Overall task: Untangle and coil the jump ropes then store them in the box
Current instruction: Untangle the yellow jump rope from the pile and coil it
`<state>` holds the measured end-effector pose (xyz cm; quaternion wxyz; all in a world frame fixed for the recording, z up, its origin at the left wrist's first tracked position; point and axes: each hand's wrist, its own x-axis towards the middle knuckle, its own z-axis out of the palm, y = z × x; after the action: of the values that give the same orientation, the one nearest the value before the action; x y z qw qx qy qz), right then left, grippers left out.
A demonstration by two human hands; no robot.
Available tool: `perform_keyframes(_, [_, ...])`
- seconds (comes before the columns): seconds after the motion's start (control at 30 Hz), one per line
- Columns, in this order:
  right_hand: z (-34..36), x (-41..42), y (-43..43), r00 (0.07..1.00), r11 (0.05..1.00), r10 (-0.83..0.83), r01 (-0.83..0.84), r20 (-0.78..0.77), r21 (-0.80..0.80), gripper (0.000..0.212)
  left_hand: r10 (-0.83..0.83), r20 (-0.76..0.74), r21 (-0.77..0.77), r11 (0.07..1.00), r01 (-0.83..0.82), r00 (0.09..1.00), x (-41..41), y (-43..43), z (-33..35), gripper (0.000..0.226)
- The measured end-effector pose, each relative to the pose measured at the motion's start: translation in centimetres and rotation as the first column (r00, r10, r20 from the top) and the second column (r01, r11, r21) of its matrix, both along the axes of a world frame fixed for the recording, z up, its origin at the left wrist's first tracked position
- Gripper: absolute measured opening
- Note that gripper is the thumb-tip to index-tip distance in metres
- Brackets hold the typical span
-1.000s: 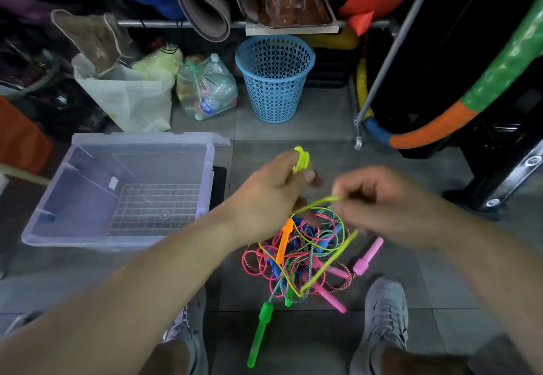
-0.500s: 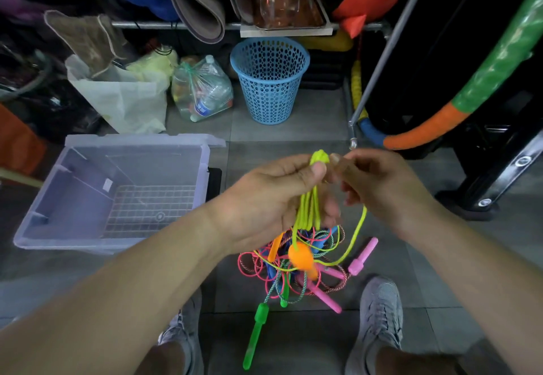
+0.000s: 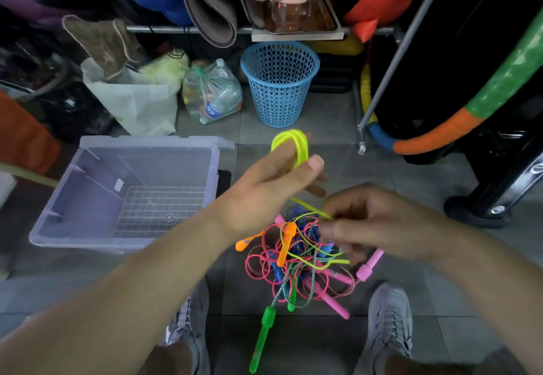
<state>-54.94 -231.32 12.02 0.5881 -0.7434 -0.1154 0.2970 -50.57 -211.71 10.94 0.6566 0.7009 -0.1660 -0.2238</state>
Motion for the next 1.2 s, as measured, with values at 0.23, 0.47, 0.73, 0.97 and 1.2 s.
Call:
perform_keyframes(0.23, [0.8,1.4,-2.5,0.964,0.801,-0.241,0.263,-0.113,0.537,0.023,-0.244,-0.038,0.179,0.953,0.246,0.969,-1.0,-0.4,-0.1,0.042])
perform_keyframes(0.47, [-2.1,2.4,-1.6,0.791,0.816,-0.578,0.565,0.199,0.124,0.022,-0.341,-0.274,-0.26,0.927,0.272,0.899,-0.8,-1.0,1.3,0.041])
perform_keyframes(0.73, [-1.8,0.4,1.1,0.935,0.858,-0.2,0.311,0.293,-0.408,0.034,0.055,-0.287,-0.456,0.87,-0.187,0.956,1.0,-1.1,2.1,0.041])
perform_keyframes(0.97, [-0.7,-0.5,0.9,0.932,0.911,0.07,0.087,0.357,-0.404,0.033,0.038,-0.132,0.022,0.999,-0.035,0.991,1.1,-0.1,0.7,0.048])
perform_keyframes(1.2, [0.6,1.3,-1.6,0.803,0.815,-0.564,0.502,0.192,0.29,0.015,-0.266,-0.161,0.097,0.954,0.283,0.95,-1.3,-1.0,0.4,0.054])
